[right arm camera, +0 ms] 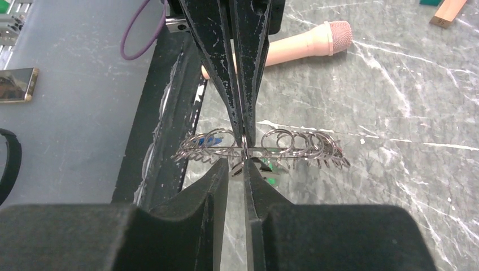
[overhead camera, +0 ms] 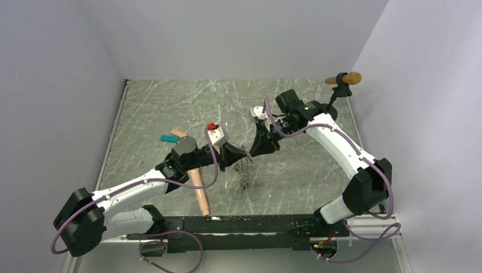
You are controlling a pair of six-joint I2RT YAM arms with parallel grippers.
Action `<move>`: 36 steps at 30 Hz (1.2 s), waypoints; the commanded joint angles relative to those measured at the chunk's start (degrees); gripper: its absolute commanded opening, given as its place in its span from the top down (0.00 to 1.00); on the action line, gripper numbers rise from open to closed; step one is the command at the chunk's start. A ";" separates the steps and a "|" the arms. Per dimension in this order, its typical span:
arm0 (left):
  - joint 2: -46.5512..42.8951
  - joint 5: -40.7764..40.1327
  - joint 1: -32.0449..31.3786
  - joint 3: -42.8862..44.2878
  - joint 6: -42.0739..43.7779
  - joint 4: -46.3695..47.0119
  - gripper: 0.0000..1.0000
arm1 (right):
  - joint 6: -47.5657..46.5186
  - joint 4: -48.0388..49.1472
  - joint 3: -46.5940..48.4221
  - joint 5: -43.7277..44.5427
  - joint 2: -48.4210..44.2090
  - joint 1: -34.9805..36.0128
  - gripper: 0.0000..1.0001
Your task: Put the keys on the keyring
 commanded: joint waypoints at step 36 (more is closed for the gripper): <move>0.99 1.39 0.44 -4.79 -10.56 29.51 1.00 | 3.18 4.04 -0.58 -9.31 0.57 -0.68 0.75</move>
